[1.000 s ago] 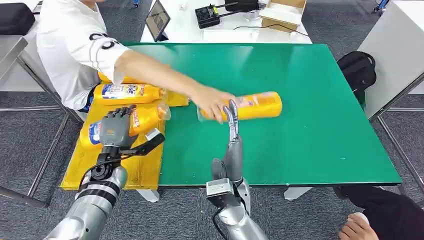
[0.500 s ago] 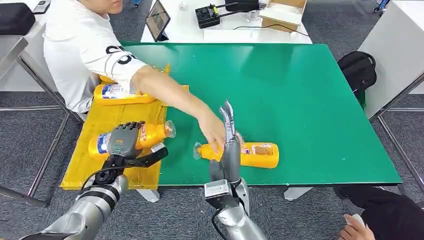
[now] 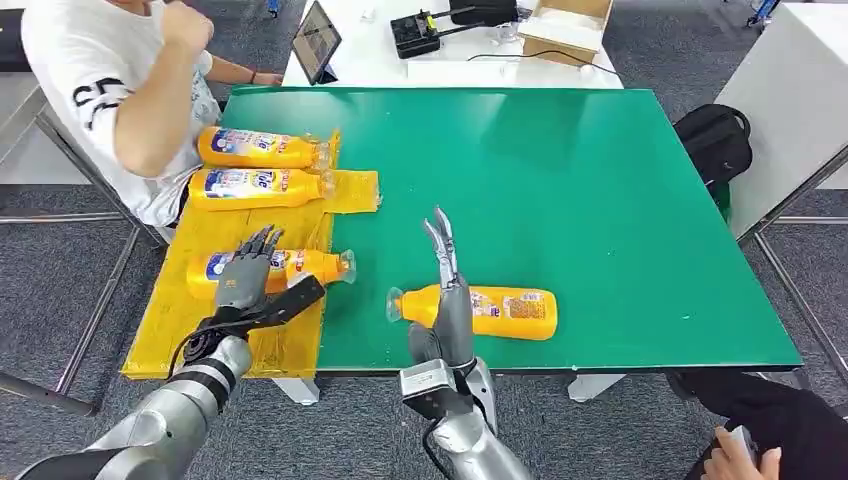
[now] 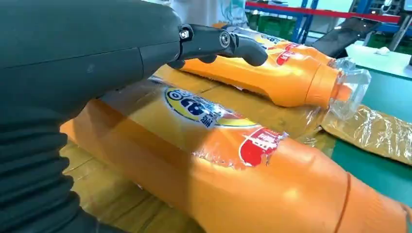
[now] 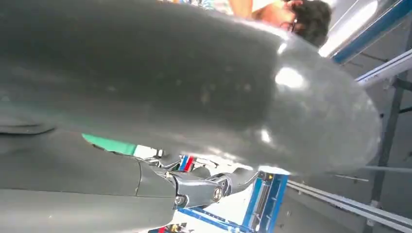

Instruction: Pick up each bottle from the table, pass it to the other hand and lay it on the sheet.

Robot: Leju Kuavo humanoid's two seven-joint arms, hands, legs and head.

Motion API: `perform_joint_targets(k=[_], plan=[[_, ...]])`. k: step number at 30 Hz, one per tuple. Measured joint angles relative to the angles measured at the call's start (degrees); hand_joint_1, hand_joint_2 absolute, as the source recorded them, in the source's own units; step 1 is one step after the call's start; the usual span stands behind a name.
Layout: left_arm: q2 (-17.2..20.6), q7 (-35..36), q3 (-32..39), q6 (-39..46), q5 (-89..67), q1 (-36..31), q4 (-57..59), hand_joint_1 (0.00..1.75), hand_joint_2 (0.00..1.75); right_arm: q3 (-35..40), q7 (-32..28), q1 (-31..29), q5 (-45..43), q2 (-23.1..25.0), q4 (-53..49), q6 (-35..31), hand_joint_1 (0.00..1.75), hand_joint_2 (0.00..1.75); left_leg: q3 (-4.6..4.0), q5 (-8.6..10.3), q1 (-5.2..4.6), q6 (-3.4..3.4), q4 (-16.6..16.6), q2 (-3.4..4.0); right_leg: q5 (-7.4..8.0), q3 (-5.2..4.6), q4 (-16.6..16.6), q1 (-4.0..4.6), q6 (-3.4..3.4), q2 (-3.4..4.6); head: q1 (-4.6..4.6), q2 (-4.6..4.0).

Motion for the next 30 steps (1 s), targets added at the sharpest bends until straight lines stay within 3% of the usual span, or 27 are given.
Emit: perform_joint_targets(k=[4, 12, 27, 30], plan=[[-0.26, -0.81, 1.11, -0.88, 0.88, -0.3, 0.26, 0.0, 0.0, -0.04, 0.0, -0.24, 0.11, 0.07, 0.52, 0.24, 0.0, 0.0, 0.05, 0.0, 0.0, 0.0, 0.0, 0.0, 0.01, 0.04, 0.0, 0.0, 0.0, 0.0, 0.0, 0.0], [-1.18, -7.76, 5.66, -12.37, 8.37, -1.68, 0.28, 0.0, 0.0, -0.59, 0.0, -0.72, 1.4, 0.26, 1.97, 1.99, 0.0, 0.0, 0.25, 0.01, 0.0, -0.01, -0.01, -0.15, -0.03, 0.28, -0.01, 0.0, -0.03, -0.06, 0.0, 0.0], [-2.19, -8.26, 7.76, -13.27, 8.65, -1.79, 0.28, 0.0, 0.0, -1.2, 0.0, -0.95, 1.62, 0.44, 3.45, 2.05, 0.0, 0.0, 0.3, 0.06, 0.0, -0.04, -0.01, -0.11, 0.0, 0.3, 0.0, 0.0, -0.03, -0.06, 0.0, 0.0], [-2.21, -10.04, 8.11, -16.75, 10.44, -2.1, 0.26, 0.0, 0.0, -1.4, 0.0, -0.96, 1.81, 0.48, 3.69, 2.73, 0.0, 0.0, 0.3, 0.06, 0.0, -0.04, -0.01, -0.13, 0.0, 0.32, -0.01, 0.0, -0.04, -0.06, 0.0, 0.0]])
